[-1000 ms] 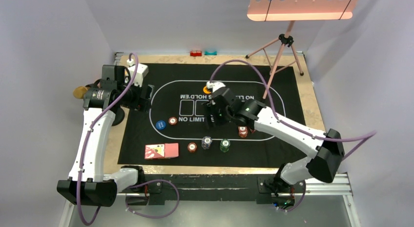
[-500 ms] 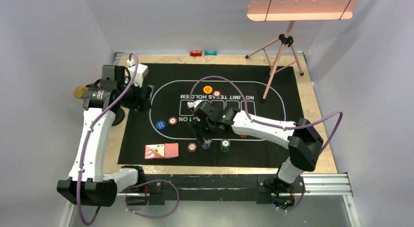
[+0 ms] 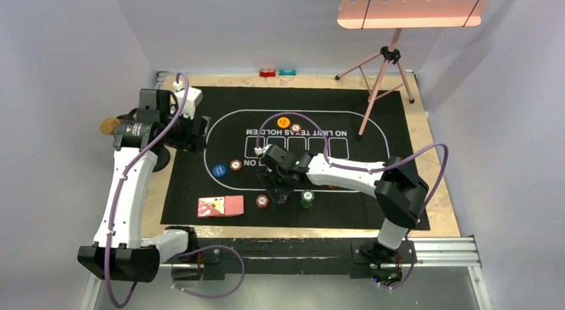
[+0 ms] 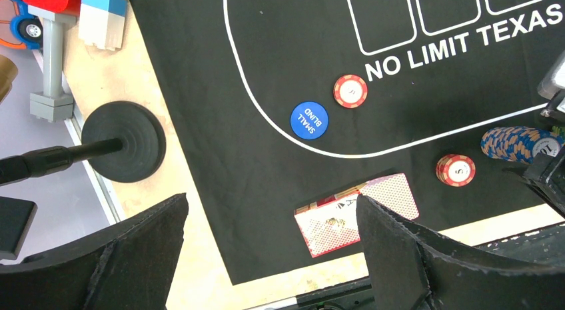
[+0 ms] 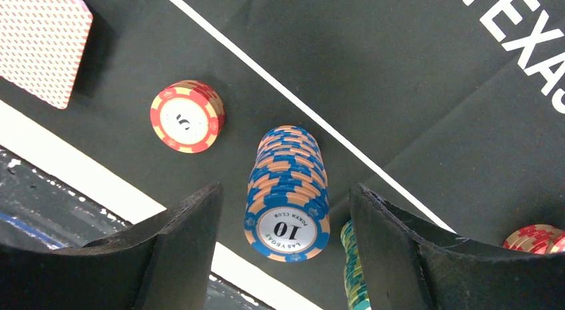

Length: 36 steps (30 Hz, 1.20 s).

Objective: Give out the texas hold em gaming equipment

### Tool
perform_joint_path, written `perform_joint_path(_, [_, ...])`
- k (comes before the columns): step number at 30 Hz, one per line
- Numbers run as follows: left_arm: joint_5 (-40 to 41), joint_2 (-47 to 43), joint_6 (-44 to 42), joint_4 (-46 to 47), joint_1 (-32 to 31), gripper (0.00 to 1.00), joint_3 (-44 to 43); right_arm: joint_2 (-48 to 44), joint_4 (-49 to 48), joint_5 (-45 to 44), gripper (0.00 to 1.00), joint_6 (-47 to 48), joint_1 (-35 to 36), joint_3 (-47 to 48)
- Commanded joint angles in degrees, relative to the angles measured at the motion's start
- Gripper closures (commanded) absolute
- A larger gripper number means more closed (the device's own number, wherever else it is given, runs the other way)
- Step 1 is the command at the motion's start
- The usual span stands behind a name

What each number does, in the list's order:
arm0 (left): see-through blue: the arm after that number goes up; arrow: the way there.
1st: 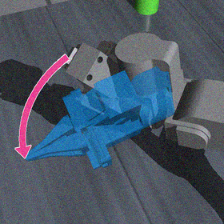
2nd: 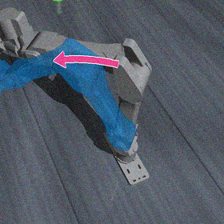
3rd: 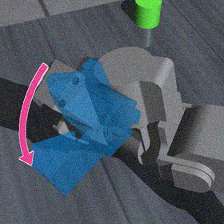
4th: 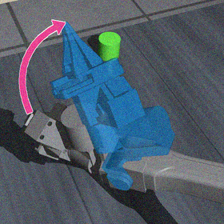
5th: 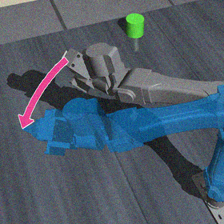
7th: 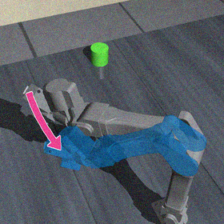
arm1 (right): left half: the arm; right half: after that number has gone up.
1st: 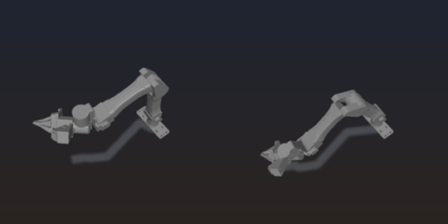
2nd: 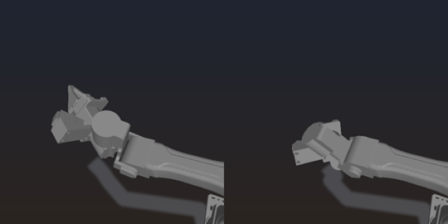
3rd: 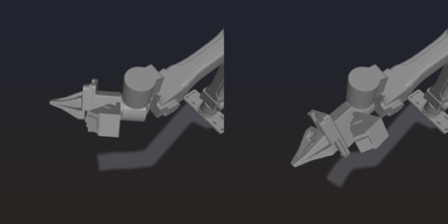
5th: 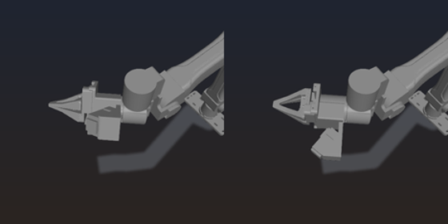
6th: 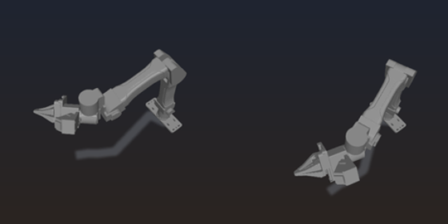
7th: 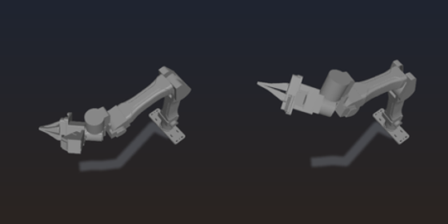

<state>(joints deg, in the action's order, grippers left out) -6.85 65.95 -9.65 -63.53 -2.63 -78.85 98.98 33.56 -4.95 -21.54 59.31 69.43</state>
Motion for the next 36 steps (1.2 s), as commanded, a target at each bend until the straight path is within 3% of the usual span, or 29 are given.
perform_joint_path(1, [-0.5,-1.4,-0.3,0.5,0.3,0.00,0.0,0.1,-2.2,-0.5,0.29,0.7,0.0,-0.7])
perform_joint_path(9, [-0.1,-1.6,-0.5,0.5,0.3,0.00,0.1,0.3,-2.6,0.2,0.49,0.0,0.1,-1.1])
perform_joint_path(14, [0.2,-2.0,-0.7,0.6,0.3,0.00,0.4,1.0,-2.6,0.1,0.55,-0.3,0.0,-1.6])
perform_joint_path(30, [-0.6,-2.1,-0.3,1.1,0.3,0.00,0.6,-3.0,0.9,-2.0,0.98,-0.6,0.0,4.5])
perform_joint_path(36, [-1.3,-0.7,0.8,1.5,0.4,0.00,-0.2,0.3,2.7,-2.3,1.00,0.7,-0.3,12.5])
